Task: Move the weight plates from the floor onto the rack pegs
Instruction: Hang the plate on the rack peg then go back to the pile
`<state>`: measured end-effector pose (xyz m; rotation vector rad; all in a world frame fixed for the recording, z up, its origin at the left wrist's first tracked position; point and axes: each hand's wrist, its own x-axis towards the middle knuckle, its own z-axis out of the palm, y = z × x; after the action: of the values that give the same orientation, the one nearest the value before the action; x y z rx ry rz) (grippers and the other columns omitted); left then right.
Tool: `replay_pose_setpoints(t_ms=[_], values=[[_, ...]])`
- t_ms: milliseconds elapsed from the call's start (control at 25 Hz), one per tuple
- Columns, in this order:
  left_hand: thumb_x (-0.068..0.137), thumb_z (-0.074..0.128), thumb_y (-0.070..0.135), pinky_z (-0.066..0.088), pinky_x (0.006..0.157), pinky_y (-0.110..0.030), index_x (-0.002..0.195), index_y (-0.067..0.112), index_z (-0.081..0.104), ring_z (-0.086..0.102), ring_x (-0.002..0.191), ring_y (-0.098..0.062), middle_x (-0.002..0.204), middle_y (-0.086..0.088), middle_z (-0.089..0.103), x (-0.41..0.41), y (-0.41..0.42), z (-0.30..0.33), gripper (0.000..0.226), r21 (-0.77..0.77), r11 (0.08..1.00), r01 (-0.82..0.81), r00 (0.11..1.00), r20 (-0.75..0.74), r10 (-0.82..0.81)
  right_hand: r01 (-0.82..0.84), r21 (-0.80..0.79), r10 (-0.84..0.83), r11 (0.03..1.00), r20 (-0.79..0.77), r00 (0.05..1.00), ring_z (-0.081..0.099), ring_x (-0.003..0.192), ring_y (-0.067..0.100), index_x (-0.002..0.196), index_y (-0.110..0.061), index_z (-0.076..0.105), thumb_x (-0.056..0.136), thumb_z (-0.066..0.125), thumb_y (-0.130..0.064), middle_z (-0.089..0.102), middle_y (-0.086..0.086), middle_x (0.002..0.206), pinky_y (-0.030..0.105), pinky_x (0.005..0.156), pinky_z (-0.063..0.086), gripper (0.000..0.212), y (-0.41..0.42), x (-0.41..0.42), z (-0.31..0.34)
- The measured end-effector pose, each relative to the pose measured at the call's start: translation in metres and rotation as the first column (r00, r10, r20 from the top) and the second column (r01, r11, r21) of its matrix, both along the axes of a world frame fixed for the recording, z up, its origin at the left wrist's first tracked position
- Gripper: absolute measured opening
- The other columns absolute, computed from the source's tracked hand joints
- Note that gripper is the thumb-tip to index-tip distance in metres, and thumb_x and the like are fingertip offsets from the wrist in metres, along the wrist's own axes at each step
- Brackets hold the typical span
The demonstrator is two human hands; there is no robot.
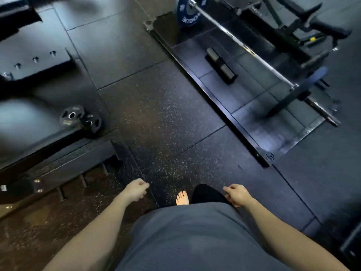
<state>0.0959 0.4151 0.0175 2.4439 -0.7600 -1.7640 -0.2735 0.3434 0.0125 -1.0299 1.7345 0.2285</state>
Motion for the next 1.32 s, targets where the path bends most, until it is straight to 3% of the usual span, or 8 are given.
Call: replay_pose_setpoints(t_ms=[160, 320, 440, 600, 800, 960, 1080, 1320], values=[[0.101, 0.046, 0.035, 0.045, 0.065, -0.028, 0.108, 0.015, 0.057, 0.059, 0.078, -0.018, 0.096, -0.005, 0.064, 0.038, -0.084, -0.006, 0.024, -0.052, 0.986, -0.156, 0.987, 0.022, 0.158, -0.137, 0.018, 0.137, 0.99, 0.017, 0.99, 0.043, 0.043, 0.018, 0.064, -0.013, 0.046, 0.095, 0.057, -0.024, 0.052, 0.002, 0.053, 0.025, 0.043, 0.034, 0.034, -0.142, 0.053, -0.023], [0.101, 0.047, 0.033, 0.042, 0.056, -0.026, 0.105, 0.014, 0.056, 0.056, 0.07, -0.017, 0.089, -0.004, 0.061, 0.065, -0.128, -0.014, 0.021, 0.052, 0.969, -0.243, 0.97, 0.035, 0.242, -0.363, 0.022, 0.363, 0.932, 0.007, 0.932, 0.05, 0.052, 0.02, 0.062, -0.011, 0.05, 0.093, 0.059, -0.024, 0.057, 0.005, 0.057, 0.03, 0.056, 0.039, 0.035, -0.273, 0.124, -0.028], [0.101, 0.048, 0.031, 0.048, 0.067, -0.029, 0.093, 0.016, 0.055, 0.058, 0.082, -0.022, 0.097, -0.008, 0.06, 0.081, -0.166, -0.004, 0.018, 0.07, 0.903, -0.424, 0.906, 0.037, 0.423, -0.543, 0.058, 0.542, 0.838, 0.035, 0.84, 0.053, 0.05, 0.019, 0.066, -0.013, 0.052, 0.094, 0.056, -0.025, 0.058, 0.006, 0.062, 0.025, 0.048, 0.037, 0.031, -0.364, 0.196, -0.018], [0.1, 0.051, 0.033, 0.048, 0.093, -0.035, 0.108, 0.012, 0.063, 0.06, 0.107, -0.025, 0.113, -0.01, 0.064, 0.116, -0.207, -0.009, 0.026, 0.046, 0.761, -0.648, 0.761, 0.086, 0.643, -0.697, 0.075, 0.696, 0.713, 0.048, 0.717, 0.052, 0.053, 0.016, 0.084, -0.012, 0.055, 0.098, 0.053, -0.028, 0.06, 0.007, 0.071, 0.021, 0.044, 0.038, 0.021, -0.46, 0.311, -0.006], [0.098, 0.053, 0.035, 0.048, 0.098, -0.033, 0.117, 0.008, 0.063, 0.059, 0.113, -0.026, 0.122, -0.011, 0.063, 0.193, -0.248, -0.038, 0.034, 0.089, 0.625, -0.776, 0.627, 0.004, 0.779, -0.825, 0.09, 0.824, 0.558, 0.057, 0.564, 0.037, 0.042, 0.017, 0.072, -0.01, 0.043, 0.1, 0.053, -0.022, 0.043, 0.007, 0.055, 0.021, 0.041, 0.031, 0.031, -0.532, 0.472, -0.011], [0.098, 0.053, 0.033, 0.049, 0.078, -0.03, 0.098, 0.013, 0.062, 0.061, 0.089, -0.023, 0.106, -0.01, 0.067, 0.304, -0.283, -0.041, 0.021, 0.021, 0.532, -0.846, 0.532, 0.002, 0.846, -0.914, 0.073, 0.914, 0.399, 0.048, 0.403, 0.039, 0.044, 0.018, 0.069, -0.011, 0.044, 0.099, 0.053, -0.023, 0.045, 0.005, 0.054, 0.026, 0.045, 0.035, 0.033, -0.563, 0.602, -0.004], [0.098, 0.051, 0.029, 0.04, 0.051, -0.025, 0.09, 0.016, 0.055, 0.052, 0.06, -0.018, 0.075, -0.004, 0.061, 0.39, -0.301, -0.026, 0.017, -0.016, 0.349, -0.937, 0.35, -0.038, 0.936, -0.952, 0.033, 0.951, 0.305, 0.04, 0.307, 0.051, 0.055, 0.02, 0.078, -0.009, 0.052, 0.1, 0.052, -0.026, 0.058, 0.008, 0.067, 0.029, 0.048, 0.042, 0.027, -0.577, 0.712, 0.01], [0.099, 0.05, 0.027, 0.035, 0.048, -0.023, 0.095, 0.012, 0.057, 0.052, 0.059, -0.018, 0.074, -0.005, 0.058, 0.517, -0.325, -0.012, 0.016, -0.009, 0.089, -0.996, 0.09, -0.083, 0.992, -0.99, -0.011, 0.989, 0.143, 0.038, 0.142, 0.051, 0.053, 0.017, 0.077, -0.014, 0.053, 0.099, 0.053, -0.028, 0.058, 0.005, 0.068, 0.027, 0.05, 0.045, 0.026, -0.594, 0.911, 0.013]])
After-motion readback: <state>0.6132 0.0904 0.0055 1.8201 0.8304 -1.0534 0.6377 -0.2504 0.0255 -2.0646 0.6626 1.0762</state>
